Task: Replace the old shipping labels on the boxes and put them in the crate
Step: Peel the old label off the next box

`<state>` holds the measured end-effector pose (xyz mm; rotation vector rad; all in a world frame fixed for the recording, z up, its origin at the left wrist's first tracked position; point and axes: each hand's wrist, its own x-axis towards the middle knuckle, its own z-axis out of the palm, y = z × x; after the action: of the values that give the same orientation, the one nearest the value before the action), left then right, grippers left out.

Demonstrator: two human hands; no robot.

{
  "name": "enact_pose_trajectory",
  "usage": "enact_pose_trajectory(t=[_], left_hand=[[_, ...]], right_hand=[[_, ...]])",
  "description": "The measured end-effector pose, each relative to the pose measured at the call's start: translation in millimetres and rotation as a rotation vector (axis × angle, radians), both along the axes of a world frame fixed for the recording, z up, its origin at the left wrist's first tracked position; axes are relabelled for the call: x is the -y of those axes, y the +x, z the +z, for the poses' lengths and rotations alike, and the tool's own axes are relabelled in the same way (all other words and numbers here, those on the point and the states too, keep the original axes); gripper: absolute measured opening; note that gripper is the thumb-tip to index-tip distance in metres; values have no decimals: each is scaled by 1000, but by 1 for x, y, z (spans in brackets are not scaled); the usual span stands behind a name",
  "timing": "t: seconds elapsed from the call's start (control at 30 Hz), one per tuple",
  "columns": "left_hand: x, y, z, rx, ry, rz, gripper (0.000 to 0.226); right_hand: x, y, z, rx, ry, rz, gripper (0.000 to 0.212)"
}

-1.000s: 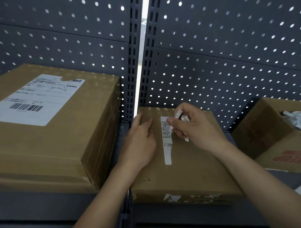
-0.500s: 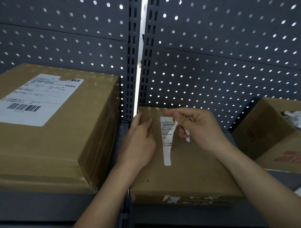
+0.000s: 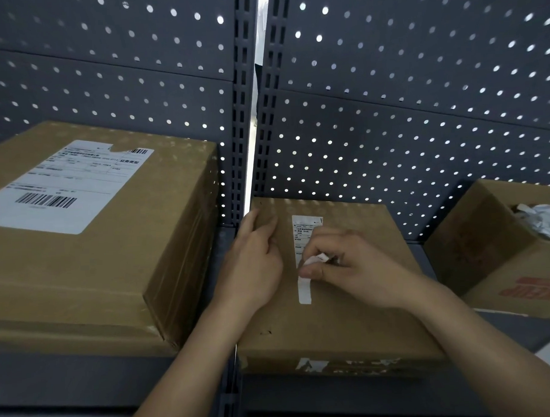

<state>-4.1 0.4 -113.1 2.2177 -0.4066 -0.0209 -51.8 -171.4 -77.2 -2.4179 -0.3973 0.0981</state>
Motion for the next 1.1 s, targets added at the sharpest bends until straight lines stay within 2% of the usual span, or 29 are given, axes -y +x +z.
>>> enact_pose_trajectory(t=[0.17,0.27,0.3,0.43,0.47,0.53,0.57,0.67,0.83,0.97,1.03,1.1], left_hand=[[0,0,0,1,2,6,47],[0,0,0,-9,2,7,47],[0,0,0,-9,3,8,47],[0,0,0,-18,3,11,47],[0,0,0,-20,3,11,47],[0,-1,1,-23,-1,11,46],[0,-1,2,-25,-5,12,46],[0,-1,2,-24,-7,8,47],[0,-2,3,-14,-6,7,47],[0,-1,2,-10,0,10,48],[0,-1,2,0,3,10,48],[0,0,1,6,-1,9,48]], right_hand=[[0,-9,0,10,86,37,8],[-2,-14,8,92,365,17,15],[-1,-12,12,153,380,-3,13],[8,-2,19,238,293,-136,5],[12,0,17,226,285,-186,9],[20,6,13,183,266,-244,35],[23,8,12,170,273,-260,39],[30,17,14,174,244,-288,31],[29,39,19,131,164,-319,35],[21,62,16,120,-15,-340,21],[15,66,15,91,-111,-334,21],[9,68,14,104,-202,-254,12]])
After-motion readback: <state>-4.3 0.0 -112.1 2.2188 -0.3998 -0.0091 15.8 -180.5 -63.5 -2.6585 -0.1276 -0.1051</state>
